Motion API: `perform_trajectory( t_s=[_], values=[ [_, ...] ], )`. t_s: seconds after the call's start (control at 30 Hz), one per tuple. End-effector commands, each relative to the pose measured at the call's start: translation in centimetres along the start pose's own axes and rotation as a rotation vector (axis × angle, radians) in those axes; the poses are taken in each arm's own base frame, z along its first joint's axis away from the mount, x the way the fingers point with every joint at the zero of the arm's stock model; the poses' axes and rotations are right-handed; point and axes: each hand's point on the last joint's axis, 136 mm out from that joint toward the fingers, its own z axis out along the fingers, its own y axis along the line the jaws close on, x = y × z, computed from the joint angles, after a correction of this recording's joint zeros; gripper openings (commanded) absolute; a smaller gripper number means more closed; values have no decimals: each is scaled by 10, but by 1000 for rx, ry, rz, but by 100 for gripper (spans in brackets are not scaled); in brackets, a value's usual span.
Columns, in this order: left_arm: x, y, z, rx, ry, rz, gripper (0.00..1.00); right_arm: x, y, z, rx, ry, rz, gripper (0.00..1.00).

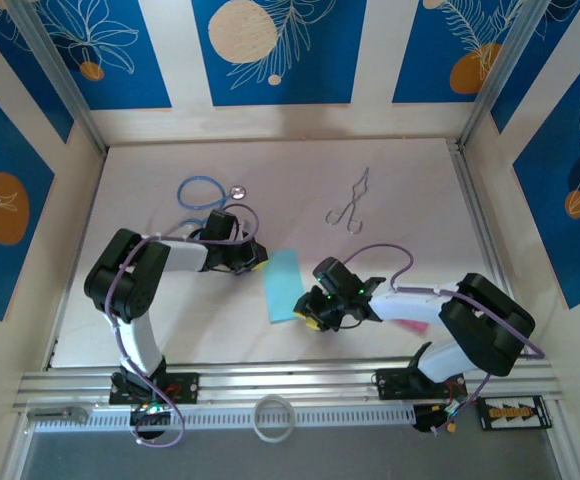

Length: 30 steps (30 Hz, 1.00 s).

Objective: Fold a paper plane with a square sheet of paper (pick it up from the middle)
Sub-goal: Fold the triangle a second time at the center of the table.

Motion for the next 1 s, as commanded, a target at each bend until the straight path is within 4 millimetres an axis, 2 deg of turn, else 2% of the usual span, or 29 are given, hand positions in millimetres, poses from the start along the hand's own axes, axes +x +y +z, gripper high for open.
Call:
perform_trajectory(
  t_s=[0.0,0.37,0.5,0.97],
  values=[
    [3,-2,0,2,29,-1,13,-25,24,3,-75,-106,-50,38],
    [2,-3,-1,3,28,2,13,-29,36,2,-108,-134,-66,36],
    [2,-4,-1,2,27,7,13,-28,38,-4,-106,-159,-90,37],
    [2,-4,1,3,36,13,13,-23,58,-16,-129,-138,-262,41]
  ],
)
